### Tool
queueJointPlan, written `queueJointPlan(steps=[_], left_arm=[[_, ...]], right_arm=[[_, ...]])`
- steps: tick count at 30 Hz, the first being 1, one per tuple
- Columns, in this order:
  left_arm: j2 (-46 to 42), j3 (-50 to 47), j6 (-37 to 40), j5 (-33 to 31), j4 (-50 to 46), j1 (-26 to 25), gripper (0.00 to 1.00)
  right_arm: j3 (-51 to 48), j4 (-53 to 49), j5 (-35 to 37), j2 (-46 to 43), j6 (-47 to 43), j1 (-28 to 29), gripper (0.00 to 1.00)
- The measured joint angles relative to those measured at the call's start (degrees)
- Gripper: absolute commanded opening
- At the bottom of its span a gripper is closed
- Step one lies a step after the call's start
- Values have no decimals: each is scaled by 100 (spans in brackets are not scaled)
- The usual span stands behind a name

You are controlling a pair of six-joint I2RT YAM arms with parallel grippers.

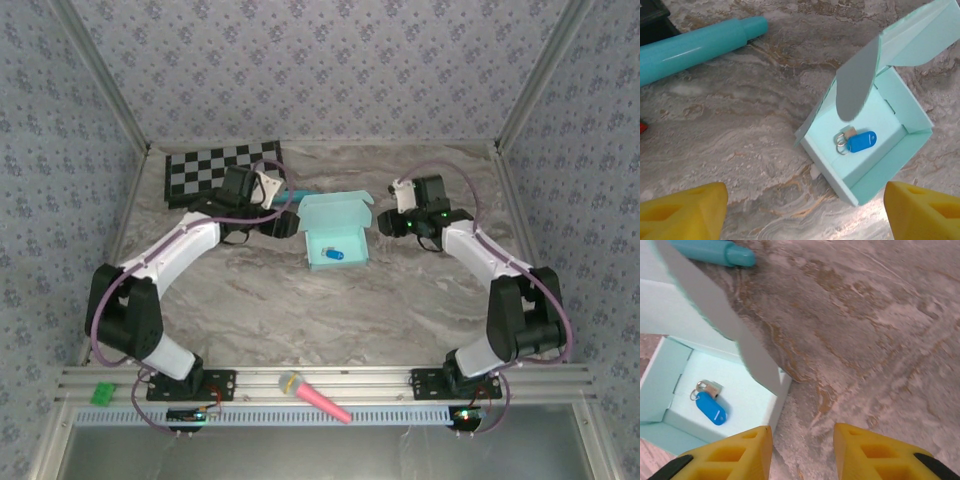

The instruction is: Fold the paper box

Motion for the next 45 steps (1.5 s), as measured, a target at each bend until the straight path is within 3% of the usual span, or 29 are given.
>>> queueJointPlan(steps=[18, 30, 35, 45], left_arm=[[863, 544, -15, 323, 345, -181, 67], [1128, 723, 48, 142, 466, -192, 64], [1274, 861, 48, 146, 501, -195, 58], [1325, 881, 48, 146, 503, -247, 48]], right_arm=[[612, 468, -466, 826, -702, 190, 38], [697, 444, -402, 940, -702, 264, 25], [713, 426, -382, 968, -702, 297, 18], [817, 308, -332, 1010, -702, 378, 13]])
